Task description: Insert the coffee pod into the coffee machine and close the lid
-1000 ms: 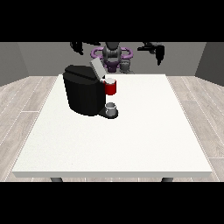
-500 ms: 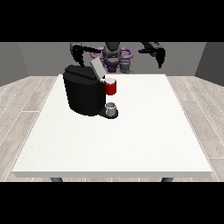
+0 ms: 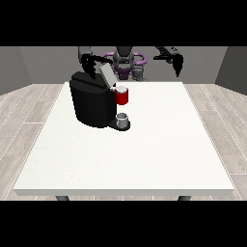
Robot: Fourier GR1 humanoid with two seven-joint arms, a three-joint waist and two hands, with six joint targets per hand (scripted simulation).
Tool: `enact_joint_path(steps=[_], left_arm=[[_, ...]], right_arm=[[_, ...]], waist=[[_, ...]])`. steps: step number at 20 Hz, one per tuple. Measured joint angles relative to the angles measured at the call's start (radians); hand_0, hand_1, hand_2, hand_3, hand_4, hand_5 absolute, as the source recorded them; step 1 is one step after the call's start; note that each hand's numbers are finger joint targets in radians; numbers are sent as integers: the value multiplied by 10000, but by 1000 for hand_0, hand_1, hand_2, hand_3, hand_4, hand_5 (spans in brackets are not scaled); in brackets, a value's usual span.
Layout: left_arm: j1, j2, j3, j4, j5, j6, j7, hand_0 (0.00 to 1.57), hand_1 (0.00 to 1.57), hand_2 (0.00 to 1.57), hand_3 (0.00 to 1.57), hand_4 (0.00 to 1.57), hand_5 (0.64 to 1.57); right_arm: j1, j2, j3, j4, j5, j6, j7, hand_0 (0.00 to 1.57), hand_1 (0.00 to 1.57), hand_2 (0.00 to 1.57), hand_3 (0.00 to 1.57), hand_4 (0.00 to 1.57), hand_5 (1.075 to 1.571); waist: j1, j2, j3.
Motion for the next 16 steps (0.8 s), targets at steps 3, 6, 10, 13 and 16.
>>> enact_joint_path(steps=[3, 6, 10, 13, 16], left_arm=[[100, 122, 18, 3, 138, 15, -184, 0, 0, 0, 0, 0, 1571], [1, 92, -127, -368, 261, 124, 206, 0, 0, 0, 0, 0, 1571], [145, 185, -235, -517, 215, 245, 211, 0, 0, 0, 0, 0, 1571], [1, 308, -174, -458, 231, 359, 120, 0, 0, 0, 0, 0, 1571], [101, 356, -211, -417, 259, 354, 7, 0, 0, 0, 0, 0, 1571]], right_arm=[[-394, 53, 21, 204, 118, -43, 43, 0, 0, 0, 0, 0, 1571], [-749, 64, -73, 600, 186, -128, 16, 0, 0, 0, 0, 0, 1571], [-942, 270, 17, 814, 383, -323, -272, 0, 0, 0, 0, 0, 1571], [-1250, 136, -24, 907, 360, -77, -422, 0, 0, 0, 0, 0, 1571], [-1436, 226, 15, 1107, 500, -205, -386, 0, 0, 0, 0, 0, 1571]], waist=[[-60, 155, 1], [45, 221, -1], [37, 274, -9], [-4, 466, -19], [29, 530, -16]])
